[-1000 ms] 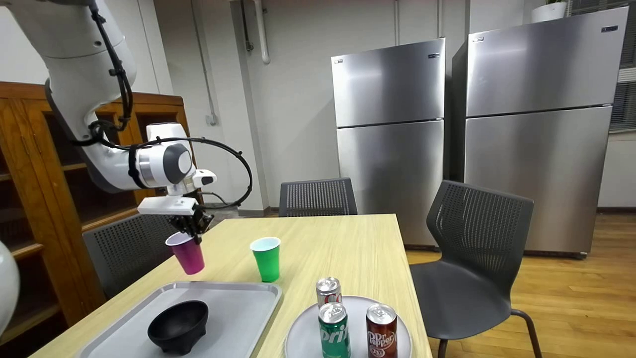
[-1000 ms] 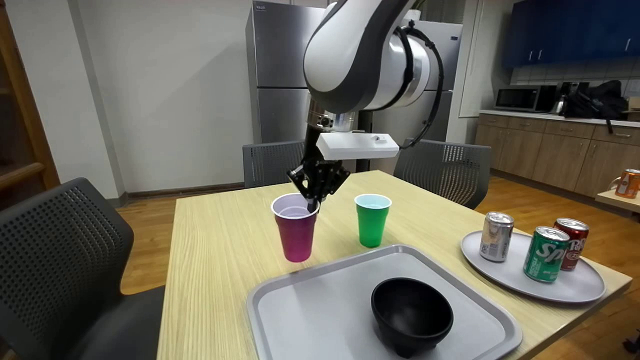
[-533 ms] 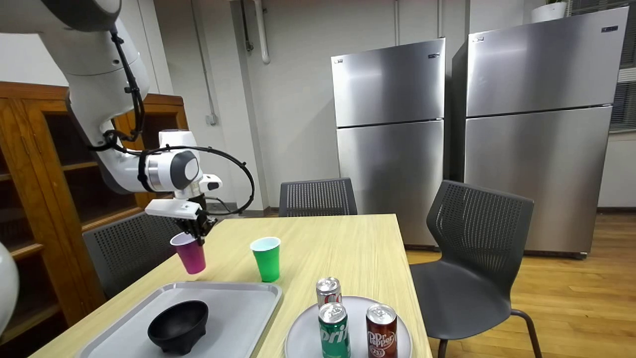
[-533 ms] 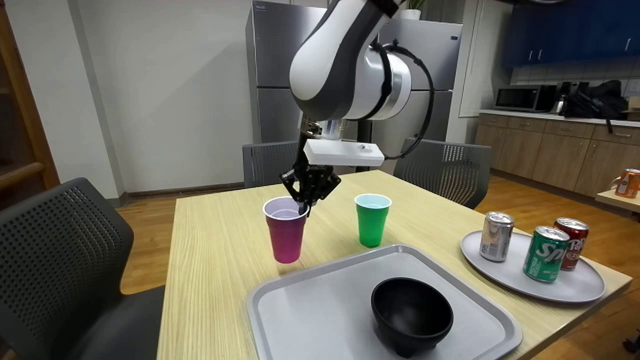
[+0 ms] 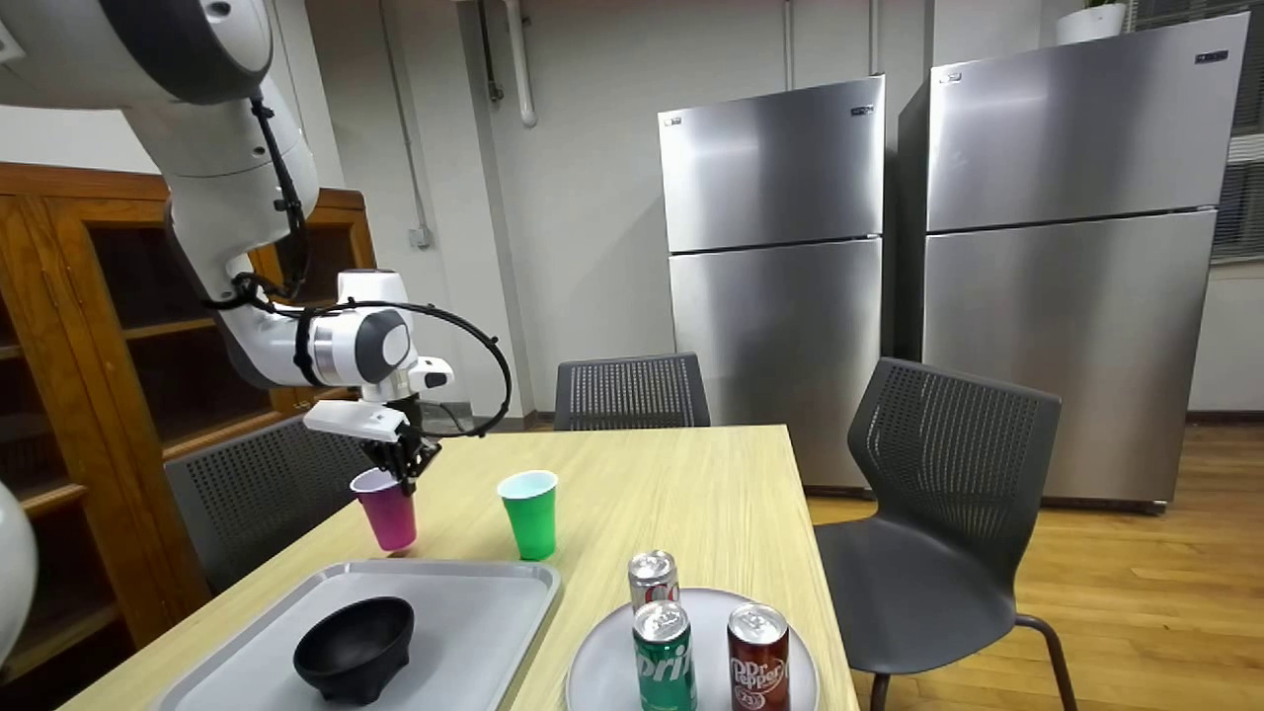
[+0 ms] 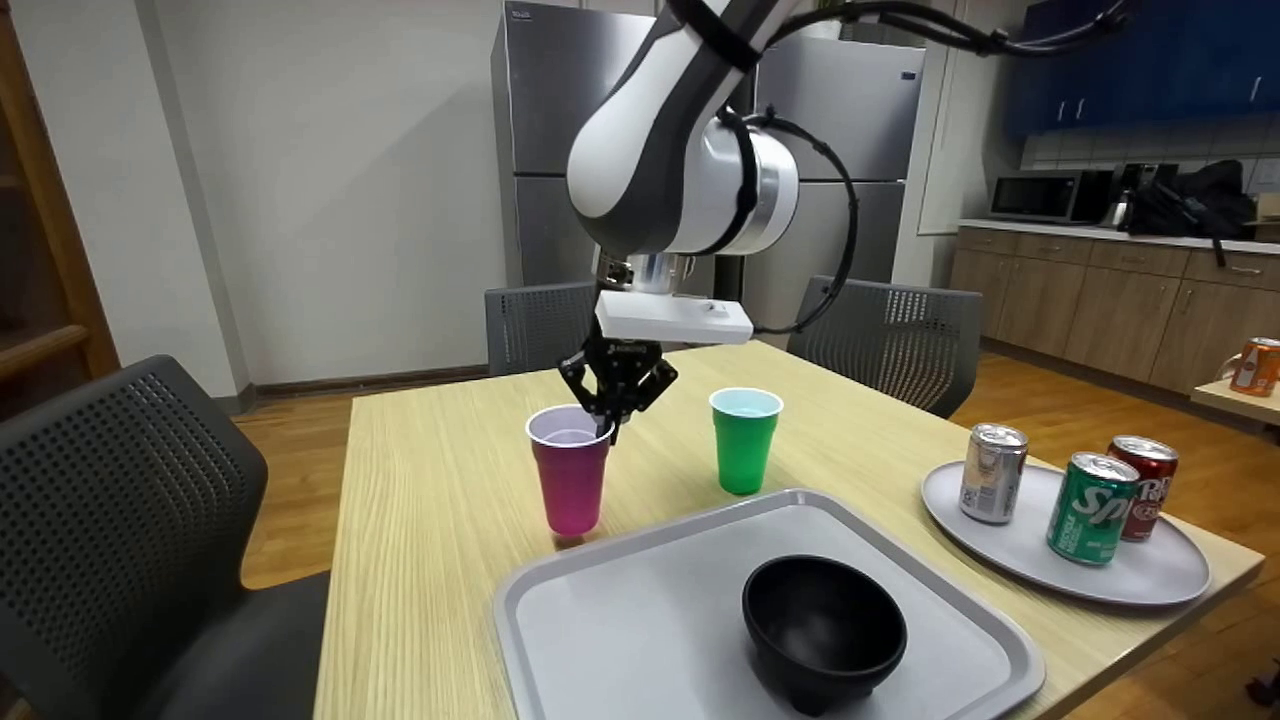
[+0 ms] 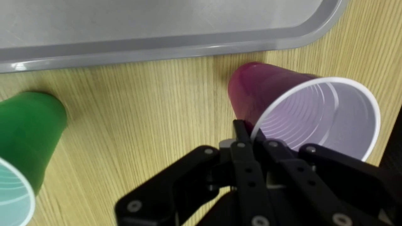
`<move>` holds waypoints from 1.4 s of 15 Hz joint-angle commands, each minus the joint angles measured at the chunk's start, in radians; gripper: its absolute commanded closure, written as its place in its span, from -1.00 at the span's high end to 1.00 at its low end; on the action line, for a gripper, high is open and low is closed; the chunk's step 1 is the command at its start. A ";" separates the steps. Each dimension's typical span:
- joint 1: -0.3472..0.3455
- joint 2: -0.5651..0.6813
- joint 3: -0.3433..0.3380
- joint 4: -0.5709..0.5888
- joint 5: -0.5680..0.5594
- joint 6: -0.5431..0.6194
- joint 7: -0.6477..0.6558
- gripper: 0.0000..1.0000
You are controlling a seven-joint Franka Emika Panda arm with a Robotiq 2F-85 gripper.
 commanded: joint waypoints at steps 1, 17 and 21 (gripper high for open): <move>0.004 0.024 -0.001 0.058 0.011 -0.069 0.035 -0.98; -0.004 0.068 0.003 0.093 0.023 -0.083 0.044 -0.13; 0.001 0.034 -0.004 0.062 0.013 -0.075 0.043 0.48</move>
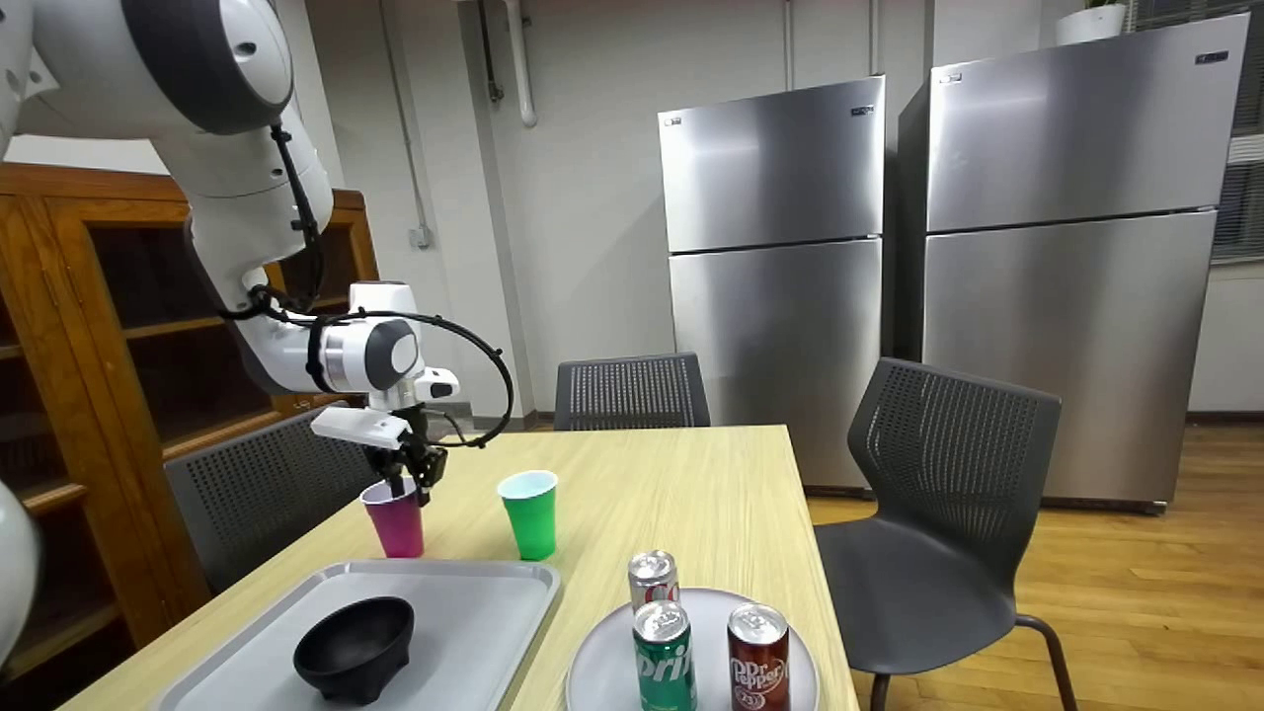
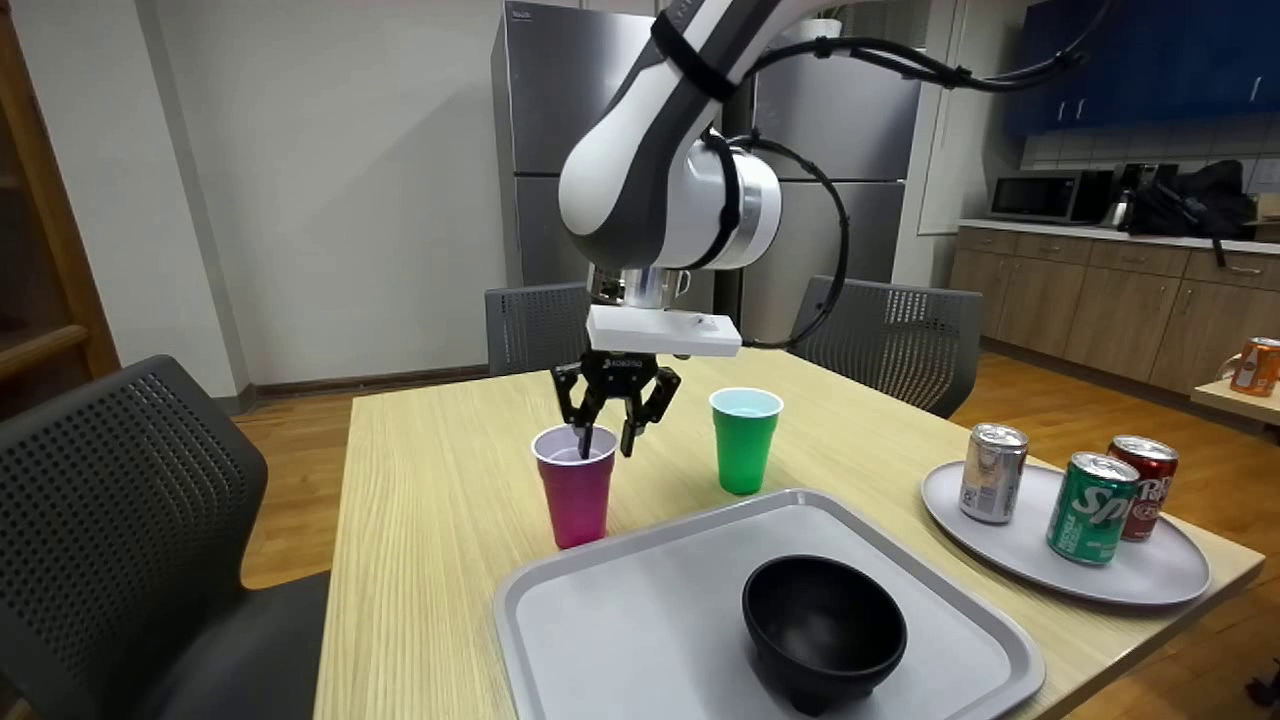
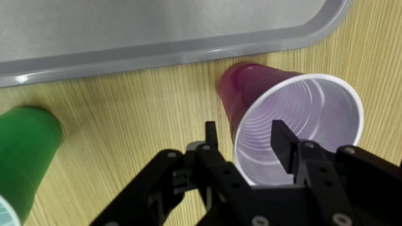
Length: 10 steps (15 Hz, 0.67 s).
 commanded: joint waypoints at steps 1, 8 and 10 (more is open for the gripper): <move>0.006 -0.040 -0.008 -0.014 -0.003 -0.028 0.012 0.61; 0.012 -0.181 -0.011 -0.121 -0.059 -0.026 -0.042 1.00; 0.008 -0.225 -0.005 -0.160 -0.074 -0.031 -0.044 1.00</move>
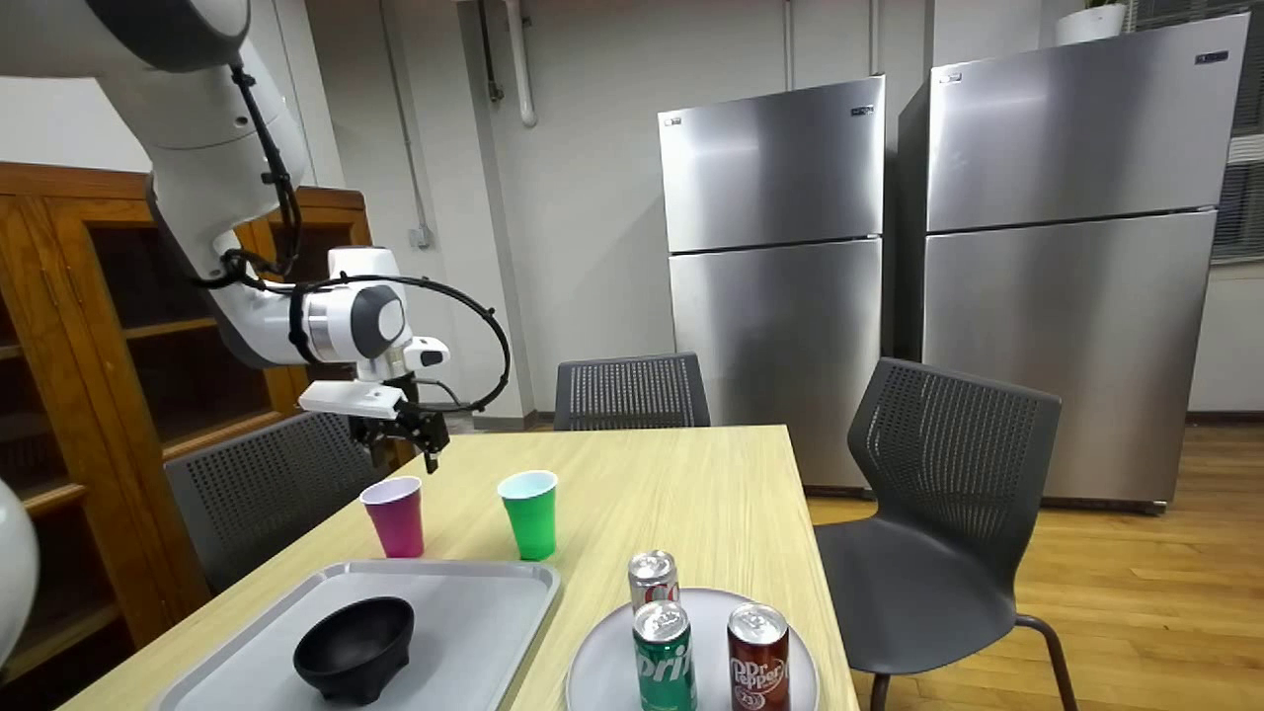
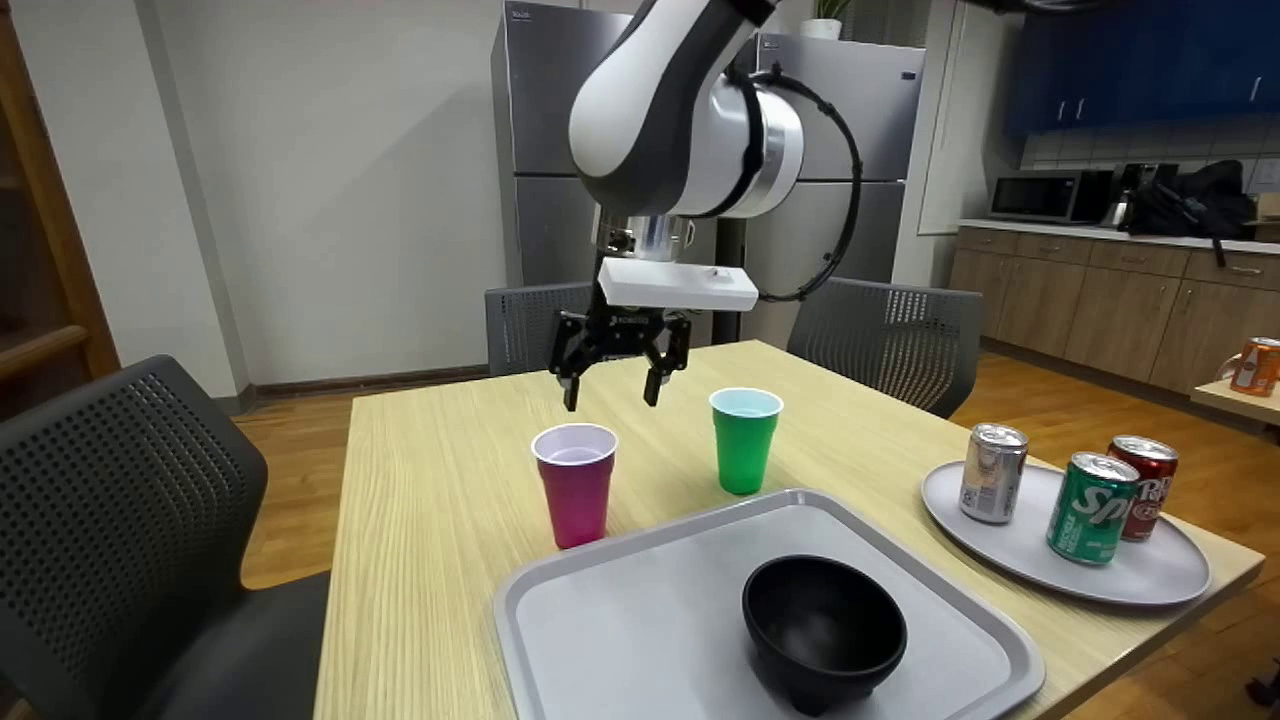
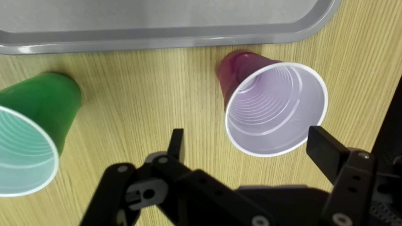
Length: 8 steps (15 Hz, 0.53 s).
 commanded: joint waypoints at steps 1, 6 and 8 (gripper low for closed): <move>0.001 -0.116 0.001 -0.103 -0.034 -0.025 -0.010 1.00; 0.004 -0.204 0.003 -0.205 -0.052 -0.009 0.019 1.00; 0.014 -0.237 -0.006 -0.256 -0.085 -0.003 0.047 1.00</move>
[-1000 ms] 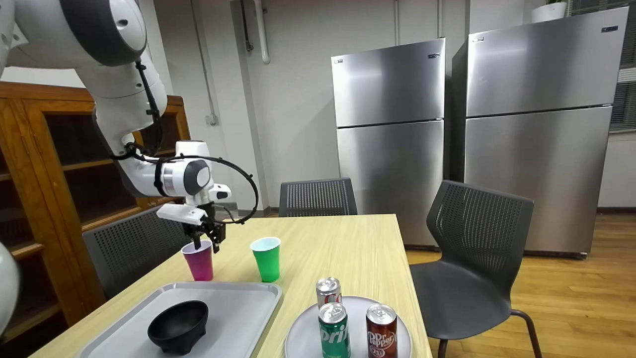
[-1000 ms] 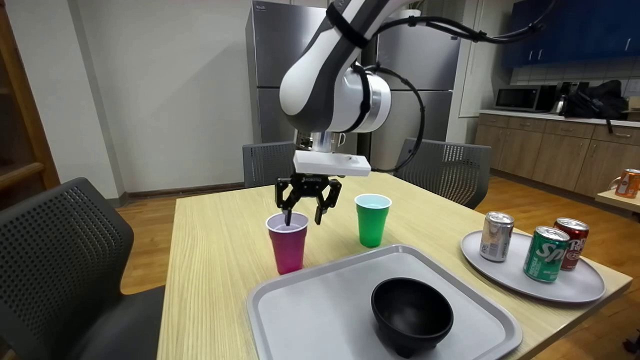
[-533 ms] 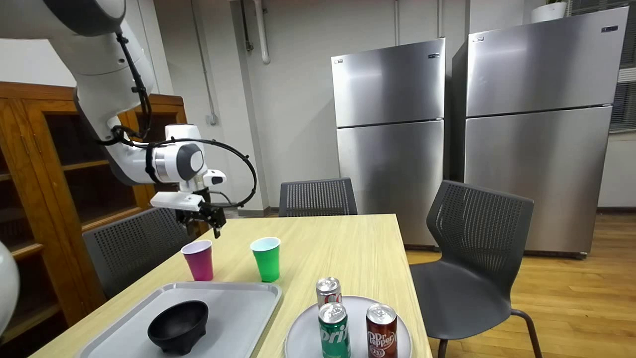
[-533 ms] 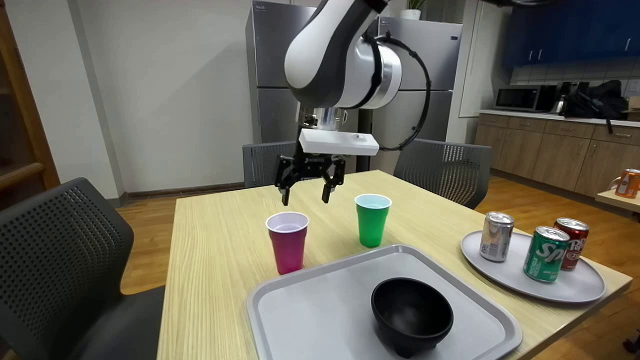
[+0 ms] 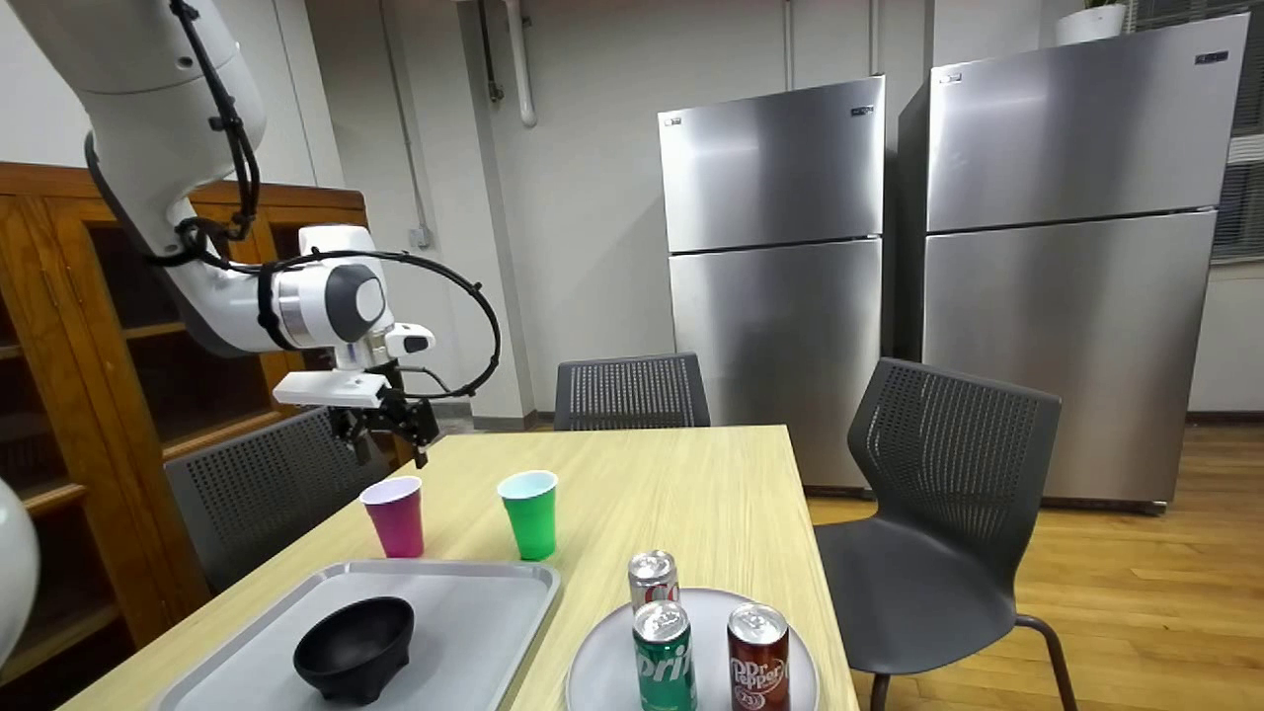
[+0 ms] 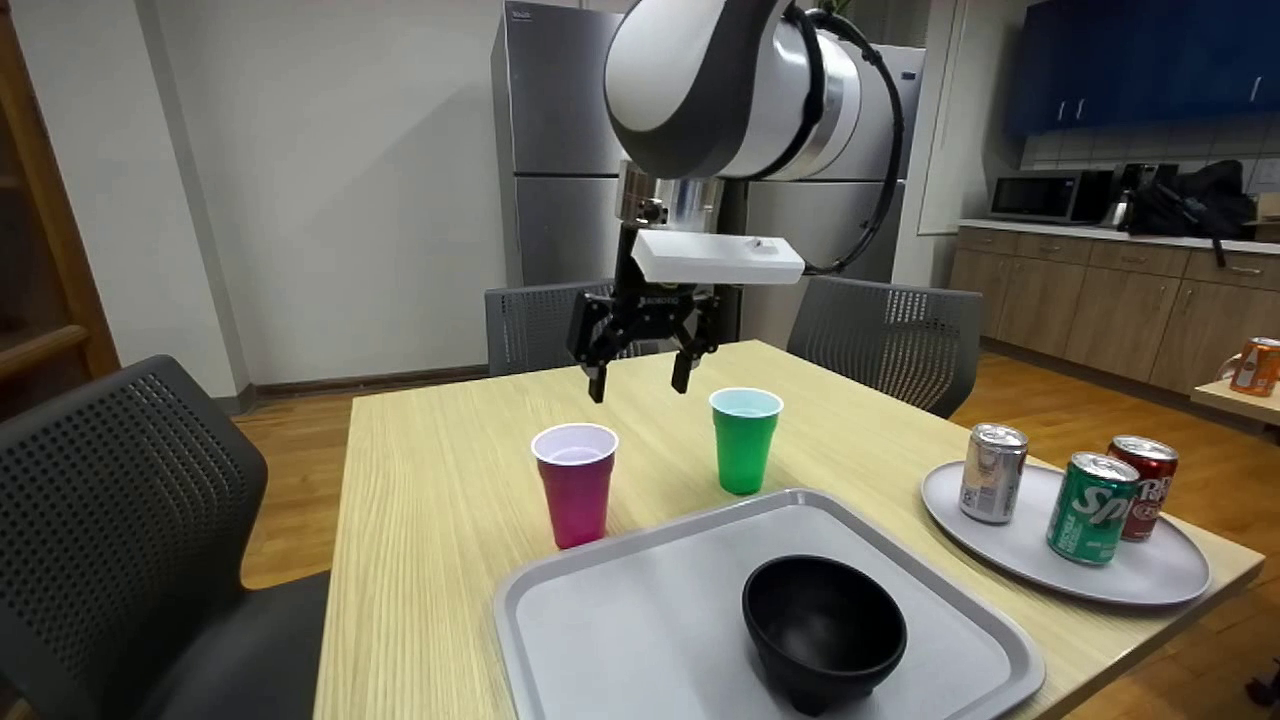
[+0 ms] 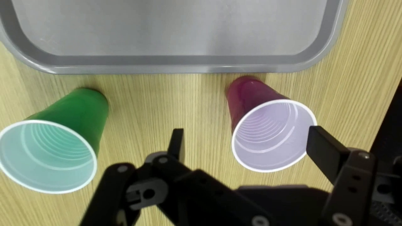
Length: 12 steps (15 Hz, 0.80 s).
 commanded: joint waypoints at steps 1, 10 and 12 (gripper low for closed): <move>0.014 -0.099 -0.009 -0.120 -0.069 0.000 0.057 1.00; 0.012 -0.198 0.002 -0.305 -0.160 0.010 0.199 1.00; 0.012 -0.210 0.011 -0.330 -0.168 0.000 0.228 1.00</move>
